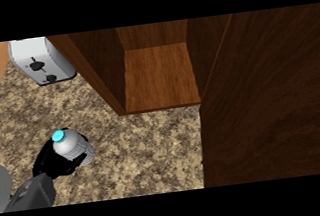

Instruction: Pick up the bottled water, place it into the cabinet and close the cabinet

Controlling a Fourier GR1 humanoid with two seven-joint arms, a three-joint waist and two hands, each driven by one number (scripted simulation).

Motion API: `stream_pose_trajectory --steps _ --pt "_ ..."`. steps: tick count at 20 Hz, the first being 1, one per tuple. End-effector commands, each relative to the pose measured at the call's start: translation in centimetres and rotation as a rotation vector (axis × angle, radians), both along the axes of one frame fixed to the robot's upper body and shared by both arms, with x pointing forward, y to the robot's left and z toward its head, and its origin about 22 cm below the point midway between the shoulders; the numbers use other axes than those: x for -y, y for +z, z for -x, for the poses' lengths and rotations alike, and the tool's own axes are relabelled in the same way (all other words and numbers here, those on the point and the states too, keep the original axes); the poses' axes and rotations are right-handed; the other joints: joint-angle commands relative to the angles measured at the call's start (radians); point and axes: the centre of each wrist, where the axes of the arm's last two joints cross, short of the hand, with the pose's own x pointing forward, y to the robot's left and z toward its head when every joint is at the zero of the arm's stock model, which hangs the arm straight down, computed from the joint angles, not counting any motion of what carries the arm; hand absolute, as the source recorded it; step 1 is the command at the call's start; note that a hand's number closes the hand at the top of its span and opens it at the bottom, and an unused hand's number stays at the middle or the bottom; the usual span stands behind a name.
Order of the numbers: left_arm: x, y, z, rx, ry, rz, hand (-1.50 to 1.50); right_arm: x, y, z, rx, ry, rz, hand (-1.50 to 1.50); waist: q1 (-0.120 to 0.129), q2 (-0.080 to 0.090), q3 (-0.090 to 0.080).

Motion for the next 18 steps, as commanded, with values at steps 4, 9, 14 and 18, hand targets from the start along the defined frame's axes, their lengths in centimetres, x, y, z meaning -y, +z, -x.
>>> stream_pose_trajectory --steps 4,9,14,18 --pt "0.6 -0.5 0.7 0.122 -0.031 0.077 1.5 0.0 -0.4 0.5 -0.011 -0.029 0.008 -1.5 0.011 -0.006 0.002" --pt "2.6 -1.7 1.5 0.16 0.097 0.063 1.5 -0.3 -0.9 -0.8 0.002 -0.013 -0.003 -1.5 0.017 -0.006 0.002" --pt "3.2 -2.6 2.7 0.181 0.267 0.079 1.5 1.0 -0.2 -0.1 0.002 -0.005 0.009 -1.5 0.014 -0.005 0.002" --pt "3.6 -2.5 2.8 0.182 0.278 0.139 1.5 -0.2 -2.1 0.9 -0.016 -0.01 -0.001 -1.5 0.02 -0.011 0.003"
